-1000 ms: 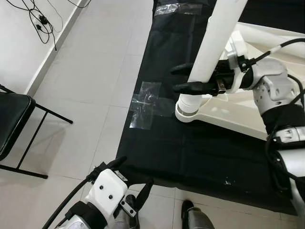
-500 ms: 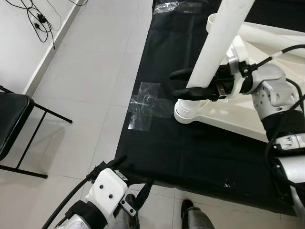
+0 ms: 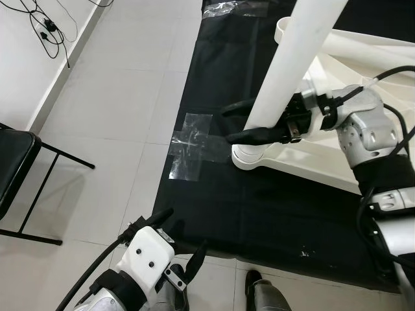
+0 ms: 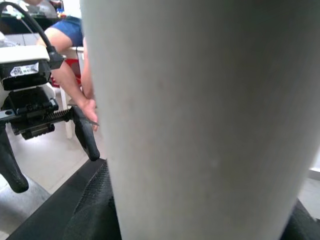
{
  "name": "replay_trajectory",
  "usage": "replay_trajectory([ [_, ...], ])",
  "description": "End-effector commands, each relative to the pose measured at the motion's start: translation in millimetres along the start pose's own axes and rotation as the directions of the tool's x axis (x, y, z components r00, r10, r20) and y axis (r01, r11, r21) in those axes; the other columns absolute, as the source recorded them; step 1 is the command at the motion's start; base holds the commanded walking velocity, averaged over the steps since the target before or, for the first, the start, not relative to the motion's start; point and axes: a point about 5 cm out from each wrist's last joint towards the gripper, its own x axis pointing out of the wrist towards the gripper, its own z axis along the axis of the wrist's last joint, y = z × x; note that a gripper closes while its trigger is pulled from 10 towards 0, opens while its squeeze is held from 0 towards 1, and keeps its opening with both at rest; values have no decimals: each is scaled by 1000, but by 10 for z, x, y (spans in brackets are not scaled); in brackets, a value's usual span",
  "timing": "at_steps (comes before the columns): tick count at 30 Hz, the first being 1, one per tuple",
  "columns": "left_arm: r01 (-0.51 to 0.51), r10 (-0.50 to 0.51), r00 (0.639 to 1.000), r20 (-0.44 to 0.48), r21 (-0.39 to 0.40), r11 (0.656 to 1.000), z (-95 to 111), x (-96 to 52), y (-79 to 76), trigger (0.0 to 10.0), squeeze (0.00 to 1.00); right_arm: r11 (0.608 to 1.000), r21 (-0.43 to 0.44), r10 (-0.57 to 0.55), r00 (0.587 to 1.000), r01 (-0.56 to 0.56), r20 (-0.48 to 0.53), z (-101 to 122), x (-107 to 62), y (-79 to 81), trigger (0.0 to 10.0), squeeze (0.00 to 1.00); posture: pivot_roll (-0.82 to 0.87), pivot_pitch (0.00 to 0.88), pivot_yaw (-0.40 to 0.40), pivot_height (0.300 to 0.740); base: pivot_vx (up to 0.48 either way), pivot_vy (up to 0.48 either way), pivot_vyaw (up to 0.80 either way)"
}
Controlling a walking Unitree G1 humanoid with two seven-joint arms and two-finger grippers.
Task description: Building children table
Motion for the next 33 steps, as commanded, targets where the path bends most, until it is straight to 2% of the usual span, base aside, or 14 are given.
replay_trajectory([
  [1, 16, -17, 999, -38, -13, 1000, -74, -19, -32, 10000, 0, 988, 137, 87, 993, -76, -74, -338, 119, 155, 10000, 0, 127, 396, 66, 740, 0, 0, 0],
  [19, 13, -13, 999, -30, -14, 1000, -81, 7, -41, 10000, 0, 978, 206, -21, 999, 27, -34, -277, 100, 7, 10000, 0, 115, 390, 56, 740, 0, 0, 0],
  [28, 12, -13, 999, -29, -15, 1000, -81, 7, -36, 10000, 0, 975, 202, -75, 993, 92, -91, -349, 138, -11, 10000, 0, 111, 397, 57, 740, 0, 0, 0],
  [33, 12, -13, 999, -29, -14, 1000, -80, 4, -34, 10000, 0, 965, 198, -148, 980, 172, -130, -419, 182, -39, 10000, 0, 111, 397, 57, 740, 0, 0, 0],
])
